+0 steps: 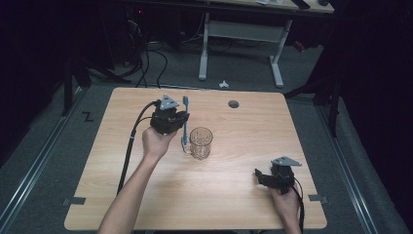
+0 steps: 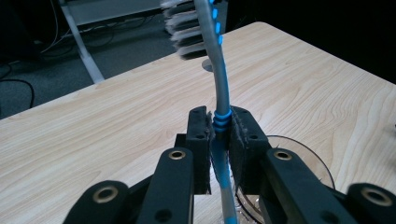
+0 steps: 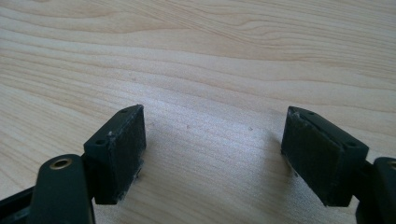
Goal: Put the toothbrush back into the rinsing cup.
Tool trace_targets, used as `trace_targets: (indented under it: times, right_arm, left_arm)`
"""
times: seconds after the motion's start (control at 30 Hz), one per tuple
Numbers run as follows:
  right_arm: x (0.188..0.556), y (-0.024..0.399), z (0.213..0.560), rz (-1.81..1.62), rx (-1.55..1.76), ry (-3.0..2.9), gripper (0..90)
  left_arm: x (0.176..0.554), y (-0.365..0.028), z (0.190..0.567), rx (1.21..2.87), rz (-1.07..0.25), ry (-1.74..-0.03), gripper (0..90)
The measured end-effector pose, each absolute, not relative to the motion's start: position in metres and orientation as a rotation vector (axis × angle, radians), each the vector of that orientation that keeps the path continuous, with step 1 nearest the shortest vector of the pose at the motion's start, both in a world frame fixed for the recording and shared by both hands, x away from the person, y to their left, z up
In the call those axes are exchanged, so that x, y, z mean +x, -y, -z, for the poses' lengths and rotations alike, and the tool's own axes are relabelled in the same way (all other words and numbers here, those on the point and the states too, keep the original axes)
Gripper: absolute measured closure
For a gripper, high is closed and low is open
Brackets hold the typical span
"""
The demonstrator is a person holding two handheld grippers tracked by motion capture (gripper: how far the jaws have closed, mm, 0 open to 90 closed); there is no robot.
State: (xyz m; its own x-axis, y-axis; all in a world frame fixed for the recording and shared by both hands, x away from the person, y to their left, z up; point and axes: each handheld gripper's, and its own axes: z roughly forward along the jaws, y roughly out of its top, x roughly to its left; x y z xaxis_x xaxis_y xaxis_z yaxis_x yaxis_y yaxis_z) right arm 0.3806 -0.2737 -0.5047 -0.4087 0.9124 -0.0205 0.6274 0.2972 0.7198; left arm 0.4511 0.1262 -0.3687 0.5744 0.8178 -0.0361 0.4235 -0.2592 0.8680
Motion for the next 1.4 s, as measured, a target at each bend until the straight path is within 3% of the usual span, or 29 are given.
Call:
trace_targets:
  times: [1.4]
  right_arm:
    - [0.381, 0.274, 0.505, -0.894, 1.374, -2.142, 22.0]
  left_arm:
    - [0.432, -0.135, 0.382, 1.881, -0.527, -1.005, 78.8]
